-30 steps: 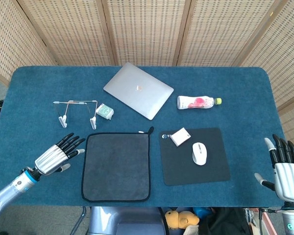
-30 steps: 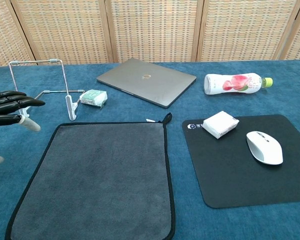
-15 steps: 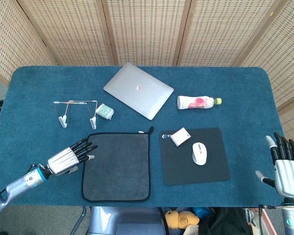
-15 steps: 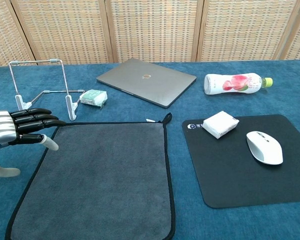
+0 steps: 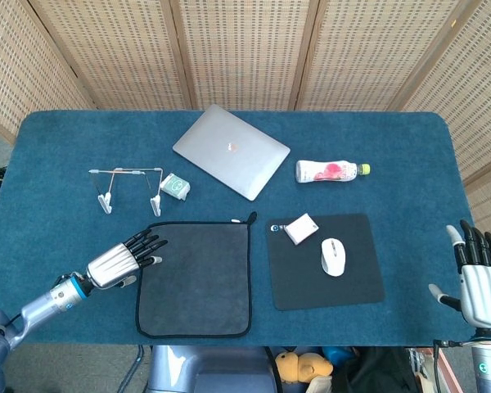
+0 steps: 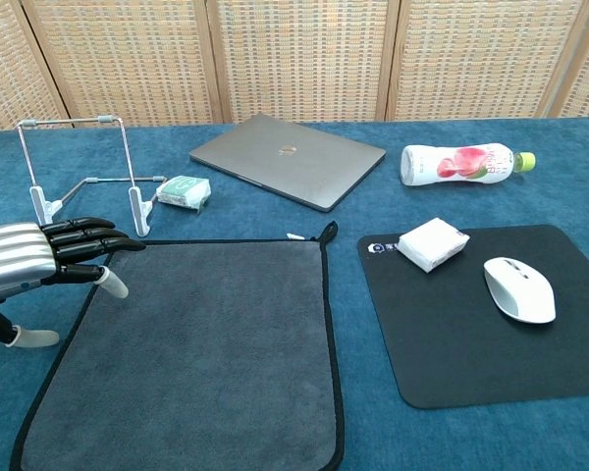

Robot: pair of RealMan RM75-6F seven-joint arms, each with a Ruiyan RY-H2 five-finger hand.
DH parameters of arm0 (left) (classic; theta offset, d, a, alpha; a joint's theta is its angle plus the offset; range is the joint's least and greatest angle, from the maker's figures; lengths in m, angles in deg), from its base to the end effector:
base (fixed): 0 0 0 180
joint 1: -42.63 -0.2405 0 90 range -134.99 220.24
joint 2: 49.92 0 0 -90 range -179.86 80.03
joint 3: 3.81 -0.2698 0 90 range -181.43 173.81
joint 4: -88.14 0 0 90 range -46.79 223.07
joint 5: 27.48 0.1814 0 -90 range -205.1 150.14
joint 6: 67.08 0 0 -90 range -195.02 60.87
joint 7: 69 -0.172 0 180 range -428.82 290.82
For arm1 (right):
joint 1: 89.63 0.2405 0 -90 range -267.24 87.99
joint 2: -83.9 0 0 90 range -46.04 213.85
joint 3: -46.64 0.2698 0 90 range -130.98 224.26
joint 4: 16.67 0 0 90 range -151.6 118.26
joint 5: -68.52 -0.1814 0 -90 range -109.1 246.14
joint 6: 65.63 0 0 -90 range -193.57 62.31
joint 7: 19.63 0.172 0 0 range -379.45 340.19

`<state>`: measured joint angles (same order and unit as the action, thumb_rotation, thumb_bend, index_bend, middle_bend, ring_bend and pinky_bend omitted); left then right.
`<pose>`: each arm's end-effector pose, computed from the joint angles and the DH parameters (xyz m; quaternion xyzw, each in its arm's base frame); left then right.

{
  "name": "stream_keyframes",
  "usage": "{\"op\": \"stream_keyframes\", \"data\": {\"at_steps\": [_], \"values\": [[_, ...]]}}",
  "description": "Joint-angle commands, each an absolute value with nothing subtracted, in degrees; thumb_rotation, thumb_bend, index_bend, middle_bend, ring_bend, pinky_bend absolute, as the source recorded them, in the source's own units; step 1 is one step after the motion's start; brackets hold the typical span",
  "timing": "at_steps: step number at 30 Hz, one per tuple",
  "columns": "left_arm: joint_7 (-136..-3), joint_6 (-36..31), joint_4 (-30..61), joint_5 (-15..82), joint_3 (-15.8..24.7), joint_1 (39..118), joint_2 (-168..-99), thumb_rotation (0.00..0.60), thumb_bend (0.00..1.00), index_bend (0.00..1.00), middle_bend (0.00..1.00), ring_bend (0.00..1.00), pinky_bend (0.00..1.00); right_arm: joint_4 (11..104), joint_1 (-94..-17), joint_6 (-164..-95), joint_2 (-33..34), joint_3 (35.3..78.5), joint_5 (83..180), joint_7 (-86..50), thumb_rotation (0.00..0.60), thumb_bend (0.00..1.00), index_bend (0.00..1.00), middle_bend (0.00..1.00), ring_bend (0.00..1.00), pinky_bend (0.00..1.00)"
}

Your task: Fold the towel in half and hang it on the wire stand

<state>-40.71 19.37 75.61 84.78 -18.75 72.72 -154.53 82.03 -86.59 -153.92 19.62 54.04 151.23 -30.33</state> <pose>-0.2766 0.3063 -0.0092 -0.8804 -0.1271 -0.3534 0.2895 -0.2976 -0.2094 0.2068 0.5601 -0.3525 0.3852 0.6431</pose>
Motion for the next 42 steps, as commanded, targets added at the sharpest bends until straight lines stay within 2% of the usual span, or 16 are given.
{"op": "stream_keyframes", "data": {"at_steps": [1, 7, 33, 36, 42], "values": [[-40.95, 19.32, 75.68, 84.56, -19.08, 72.91, -154.77, 0.6, 0.26, 0.28, 0.0, 0.0, 0.0, 82.07, -86.58, -153.99, 19.68, 54.0, 151.35, -30.21, 0.6, 0.0, 0.0, 0.0, 0.0, 0.0], [-41.61, 19.27, 75.52, 84.15, -19.65, 73.51, -155.19, 0.6, 0.29, 0.3, 0.0, 0.0, 0.0, 82.05, -86.6, -153.96, 19.86, 53.99, 151.19, -29.78, 0.6, 0.0, 0.0, 0.0, 0.0, 0.0], [-43.31, 18.58, 75.51, 83.2, -21.73, 73.83, -155.43, 0.6, 0.32, 0.32, 0.0, 0.0, 0.0, 82.32, -86.64, -153.99, 20.35, 53.63, 151.44, -28.74, 0.6, 0.0, 0.0, 0.0, 0.0, 0.0], [-43.9, 18.12, 75.43, 83.27, -22.06, 73.94, -155.75, 0.6, 0.35, 0.34, 0.0, 0.0, 0.0, 82.39, -86.62, -153.88, 20.48, 53.64, 151.33, -28.46, 0.6, 0.0, 0.0, 0.0, 0.0, 0.0], [-44.25, 18.52, 75.02, 83.21, -22.37, 73.77, -155.78, 0.6, 0.4, 0.46, 0.0, 0.0, 0.0, 82.53, -86.79, -154.26, 20.72, 53.6, 151.59, -27.98, 0.6, 0.0, 0.0, 0.0, 0.0, 0.0]]}}
